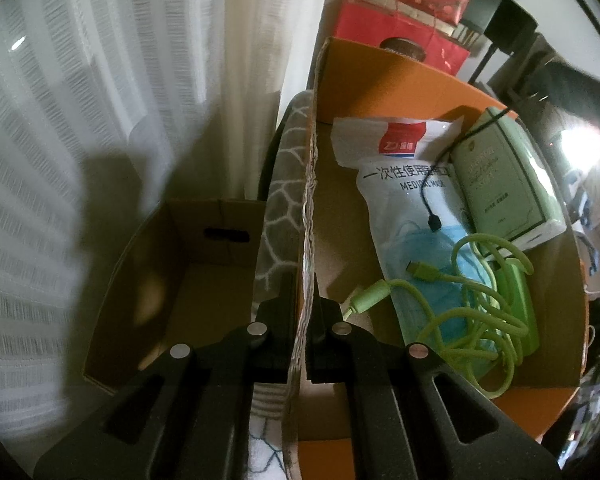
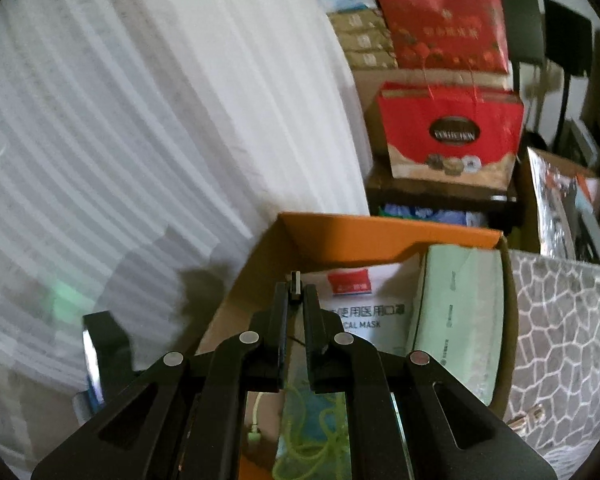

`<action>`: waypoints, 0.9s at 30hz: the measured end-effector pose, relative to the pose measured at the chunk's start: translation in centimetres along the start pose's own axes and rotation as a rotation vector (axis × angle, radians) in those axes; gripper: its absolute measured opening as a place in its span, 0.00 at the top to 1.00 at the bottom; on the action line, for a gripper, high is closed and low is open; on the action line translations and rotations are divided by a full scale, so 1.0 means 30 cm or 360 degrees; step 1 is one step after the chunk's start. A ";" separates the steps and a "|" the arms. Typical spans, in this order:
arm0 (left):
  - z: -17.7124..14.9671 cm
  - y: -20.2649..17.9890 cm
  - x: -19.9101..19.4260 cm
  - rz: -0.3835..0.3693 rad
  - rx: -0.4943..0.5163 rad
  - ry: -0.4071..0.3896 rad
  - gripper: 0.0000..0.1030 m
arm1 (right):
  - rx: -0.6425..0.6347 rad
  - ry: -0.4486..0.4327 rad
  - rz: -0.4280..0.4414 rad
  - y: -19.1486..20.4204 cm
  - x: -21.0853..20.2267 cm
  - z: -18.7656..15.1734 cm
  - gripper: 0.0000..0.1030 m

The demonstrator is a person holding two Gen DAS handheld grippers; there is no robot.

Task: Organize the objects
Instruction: 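Lift the black cable with the right tool and lower it into the box, then open the right tool to release the black cable in the box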

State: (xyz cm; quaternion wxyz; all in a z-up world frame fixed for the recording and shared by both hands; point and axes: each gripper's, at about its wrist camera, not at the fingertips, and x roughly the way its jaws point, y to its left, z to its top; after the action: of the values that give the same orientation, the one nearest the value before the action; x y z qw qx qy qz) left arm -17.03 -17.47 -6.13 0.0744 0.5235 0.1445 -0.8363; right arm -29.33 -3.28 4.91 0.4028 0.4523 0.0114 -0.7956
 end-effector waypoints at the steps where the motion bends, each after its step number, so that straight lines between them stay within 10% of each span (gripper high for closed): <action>1: 0.000 0.001 0.000 0.0000 -0.0001 0.0001 0.97 | 0.0016 0.0009 -0.0006 -0.012 0.012 -0.002 0.94; 17: 0.001 -0.001 0.000 0.0006 -0.0012 0.0004 0.97 | 0.0073 0.0100 -0.0110 -0.122 0.117 -0.013 0.90; 21: 0.001 0.000 0.002 0.0008 -0.0017 0.0005 0.97 | 0.0055 0.0079 -0.0105 -0.115 0.098 -0.013 0.58; 27: 0.001 0.000 0.003 0.0010 -0.0021 0.0004 0.97 | -0.0010 0.0036 -0.0133 -0.104 0.020 -0.013 0.54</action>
State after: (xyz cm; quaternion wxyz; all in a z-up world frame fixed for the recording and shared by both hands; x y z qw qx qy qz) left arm -17.10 -17.47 -6.18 0.0804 0.5245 0.1486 -0.8345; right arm -31.25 -1.41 3.15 0.3705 0.4593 0.0373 -0.8065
